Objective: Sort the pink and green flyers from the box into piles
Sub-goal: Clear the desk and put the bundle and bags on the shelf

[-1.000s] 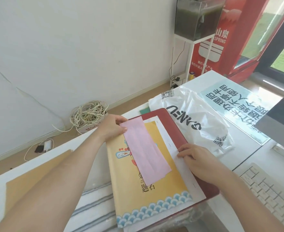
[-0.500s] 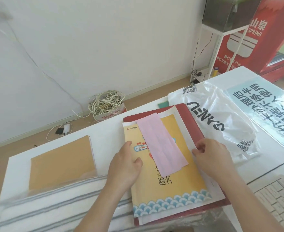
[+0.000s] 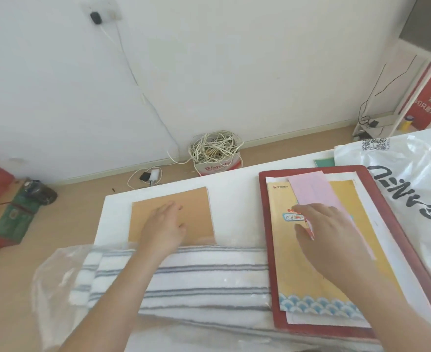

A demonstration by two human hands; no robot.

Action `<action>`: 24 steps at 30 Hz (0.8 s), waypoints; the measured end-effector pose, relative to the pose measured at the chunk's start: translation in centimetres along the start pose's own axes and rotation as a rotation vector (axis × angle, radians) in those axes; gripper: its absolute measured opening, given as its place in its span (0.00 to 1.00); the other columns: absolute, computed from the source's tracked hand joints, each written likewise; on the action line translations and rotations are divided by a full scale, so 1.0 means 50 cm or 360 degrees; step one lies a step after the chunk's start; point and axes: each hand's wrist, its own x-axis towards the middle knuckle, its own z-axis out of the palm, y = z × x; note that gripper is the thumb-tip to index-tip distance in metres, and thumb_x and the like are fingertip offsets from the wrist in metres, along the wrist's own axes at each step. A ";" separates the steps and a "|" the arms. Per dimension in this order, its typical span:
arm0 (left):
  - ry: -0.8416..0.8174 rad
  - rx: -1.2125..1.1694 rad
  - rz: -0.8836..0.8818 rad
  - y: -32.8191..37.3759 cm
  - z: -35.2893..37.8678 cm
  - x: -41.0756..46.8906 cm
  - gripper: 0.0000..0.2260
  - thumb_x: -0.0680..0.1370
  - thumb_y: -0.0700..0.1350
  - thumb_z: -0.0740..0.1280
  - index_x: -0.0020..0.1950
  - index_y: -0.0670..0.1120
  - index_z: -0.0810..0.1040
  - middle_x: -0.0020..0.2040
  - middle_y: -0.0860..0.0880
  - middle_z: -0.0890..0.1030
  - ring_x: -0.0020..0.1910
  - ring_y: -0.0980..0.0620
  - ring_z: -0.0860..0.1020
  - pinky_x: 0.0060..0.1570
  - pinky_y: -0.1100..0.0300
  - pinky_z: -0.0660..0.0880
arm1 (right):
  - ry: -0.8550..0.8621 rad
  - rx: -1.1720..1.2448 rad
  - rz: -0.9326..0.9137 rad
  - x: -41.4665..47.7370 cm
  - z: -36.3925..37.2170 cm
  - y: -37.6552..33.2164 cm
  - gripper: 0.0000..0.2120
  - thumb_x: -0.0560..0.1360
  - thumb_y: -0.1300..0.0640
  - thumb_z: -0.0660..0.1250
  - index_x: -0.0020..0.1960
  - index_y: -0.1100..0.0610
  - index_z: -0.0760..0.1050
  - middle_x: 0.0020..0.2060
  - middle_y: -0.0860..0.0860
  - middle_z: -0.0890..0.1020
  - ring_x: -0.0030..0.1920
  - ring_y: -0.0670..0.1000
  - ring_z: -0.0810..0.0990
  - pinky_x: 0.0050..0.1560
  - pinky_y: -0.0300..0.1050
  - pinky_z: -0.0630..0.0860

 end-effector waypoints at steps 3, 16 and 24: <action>-0.0207 0.0151 -0.0084 -0.092 -0.008 0.053 0.30 0.75 0.49 0.68 0.74 0.45 0.61 0.75 0.47 0.61 0.73 0.45 0.60 0.67 0.57 0.59 | -0.0406 -0.0031 -0.0319 0.009 0.094 -0.120 0.22 0.79 0.48 0.59 0.72 0.50 0.65 0.70 0.45 0.68 0.70 0.50 0.64 0.64 0.48 0.67; -0.0603 0.0492 -0.0106 -0.168 -0.037 0.192 0.49 0.56 0.68 0.76 0.69 0.52 0.59 0.67 0.48 0.69 0.67 0.44 0.66 0.60 0.45 0.63 | -0.0893 -0.0312 -0.0063 0.021 0.205 -0.229 0.27 0.75 0.34 0.59 0.68 0.46 0.66 0.63 0.44 0.70 0.66 0.48 0.68 0.56 0.52 0.62; -0.0290 0.0240 0.0174 -0.191 -0.041 0.209 0.24 0.68 0.58 0.75 0.60 0.51 0.76 0.63 0.47 0.73 0.62 0.45 0.72 0.56 0.53 0.71 | -0.0488 -0.0299 -0.0064 0.001 0.210 -0.267 0.24 0.75 0.40 0.65 0.69 0.41 0.63 0.62 0.42 0.69 0.65 0.47 0.65 0.55 0.47 0.62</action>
